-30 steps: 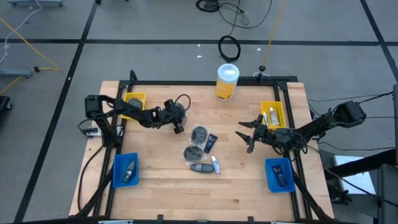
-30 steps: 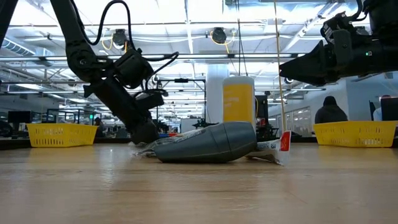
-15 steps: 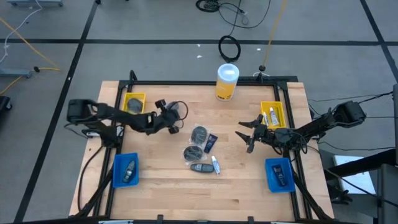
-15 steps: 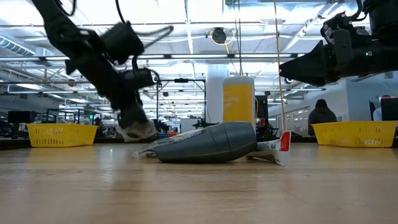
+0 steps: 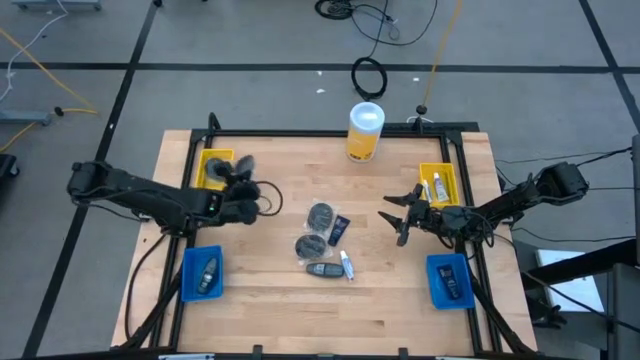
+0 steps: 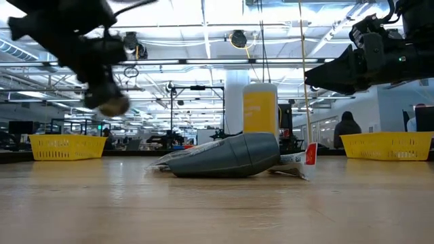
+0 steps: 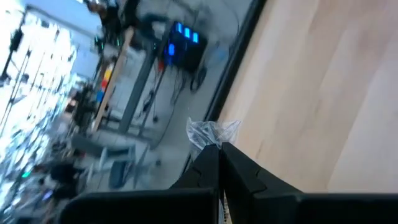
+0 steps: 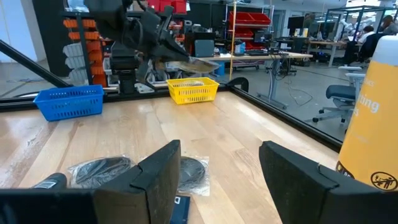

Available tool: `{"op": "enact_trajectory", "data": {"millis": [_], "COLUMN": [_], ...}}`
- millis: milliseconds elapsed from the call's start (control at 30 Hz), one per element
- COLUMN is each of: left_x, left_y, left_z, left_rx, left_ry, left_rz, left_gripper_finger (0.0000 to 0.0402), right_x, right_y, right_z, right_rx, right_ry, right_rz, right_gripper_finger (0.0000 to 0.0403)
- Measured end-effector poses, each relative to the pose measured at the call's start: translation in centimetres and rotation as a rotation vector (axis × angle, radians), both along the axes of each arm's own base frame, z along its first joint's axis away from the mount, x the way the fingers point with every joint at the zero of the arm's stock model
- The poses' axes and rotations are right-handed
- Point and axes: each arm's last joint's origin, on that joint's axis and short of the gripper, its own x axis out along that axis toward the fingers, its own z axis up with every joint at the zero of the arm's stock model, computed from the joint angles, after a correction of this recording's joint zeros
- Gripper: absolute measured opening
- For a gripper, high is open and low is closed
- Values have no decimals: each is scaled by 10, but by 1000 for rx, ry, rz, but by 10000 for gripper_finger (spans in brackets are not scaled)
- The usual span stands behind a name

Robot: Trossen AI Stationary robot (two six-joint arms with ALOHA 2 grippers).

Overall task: Pick & Place Travel size toiletries
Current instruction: Put the black hairbrush into the left yellow bin

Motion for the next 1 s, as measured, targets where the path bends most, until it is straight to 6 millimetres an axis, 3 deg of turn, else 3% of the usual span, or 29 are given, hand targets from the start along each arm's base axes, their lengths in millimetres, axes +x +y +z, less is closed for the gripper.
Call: {"op": "enact_trajectory", "data": {"millis": [133,267,367,600,1000], "left_x": [-22,-21,-26,-31,-43], "left_y": [8,18,28,52,80], "left_z": [-1,6,-1,-3,-7], "left_rx": [-38,-49,-103,-236,-364], "left_ry": [44,54,161,181,190], "left_rz": [101,97,112,169,258], "left_gripper_finger": [5,15,14,3,53], "right_x": [0,0,0,0,0], "right_y": [0,0,0,0,0], "right_z": [0,0,0,0,0], "right_rx": [0,-1,0,0,0], "right_ry": [0,2,0,-1,-1], "right_rz": [0,0,0,0,0], "right_gripper_finger": [210,210,210,210,210]}}
